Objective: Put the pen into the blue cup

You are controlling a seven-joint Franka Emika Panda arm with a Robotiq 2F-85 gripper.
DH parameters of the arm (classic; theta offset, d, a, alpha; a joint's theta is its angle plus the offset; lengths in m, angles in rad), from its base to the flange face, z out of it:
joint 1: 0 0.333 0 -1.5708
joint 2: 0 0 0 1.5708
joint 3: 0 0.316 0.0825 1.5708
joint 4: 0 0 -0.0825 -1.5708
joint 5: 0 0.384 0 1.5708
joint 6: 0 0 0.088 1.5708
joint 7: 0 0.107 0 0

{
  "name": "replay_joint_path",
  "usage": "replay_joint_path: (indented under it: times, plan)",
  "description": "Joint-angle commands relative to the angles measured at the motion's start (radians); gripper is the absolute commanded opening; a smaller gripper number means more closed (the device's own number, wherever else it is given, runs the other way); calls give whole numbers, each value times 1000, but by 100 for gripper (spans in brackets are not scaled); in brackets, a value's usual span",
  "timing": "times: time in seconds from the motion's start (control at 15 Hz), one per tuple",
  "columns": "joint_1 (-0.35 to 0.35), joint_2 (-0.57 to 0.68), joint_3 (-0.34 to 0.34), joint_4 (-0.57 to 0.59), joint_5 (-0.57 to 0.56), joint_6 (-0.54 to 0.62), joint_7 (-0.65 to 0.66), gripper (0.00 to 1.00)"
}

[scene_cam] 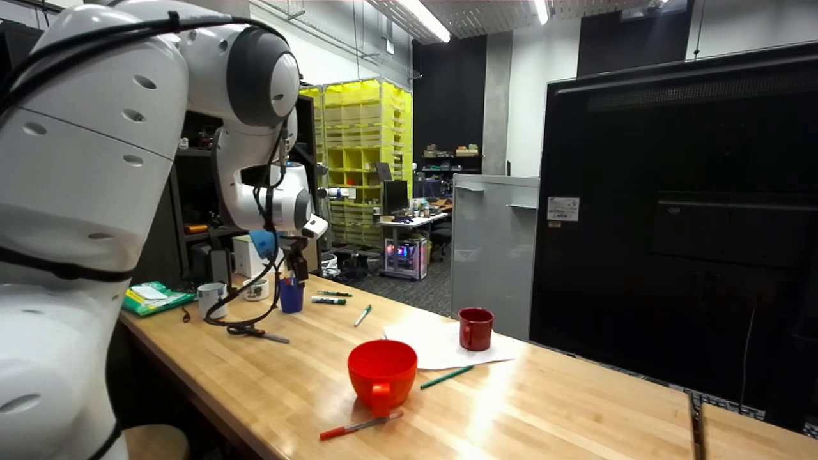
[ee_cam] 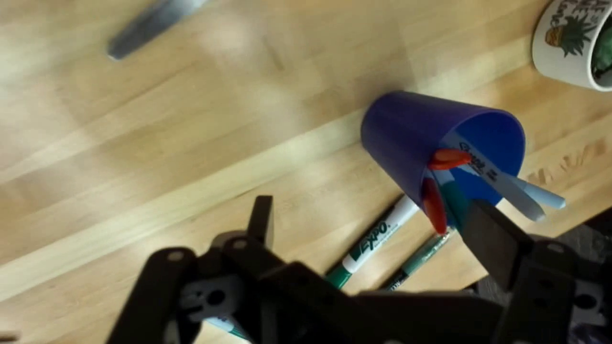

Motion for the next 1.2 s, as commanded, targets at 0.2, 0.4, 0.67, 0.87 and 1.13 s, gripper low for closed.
replay_joint_path:
  times: [0.2, 0.4, 0.67, 0.87, 1.13]
  plan:
    - [21, -270, -137, 129, 307, -432, -281, 100]
    - [176, -311, -373, 191, 271, -569, -327, 100]
    - [335, -332, -604, 221, 210, -629, -315, 100]
    - [397, -321, -677, 221, 229, -604, -319, 100]
    - [406, -320, -691, 221, 229, -604, -320, 100]
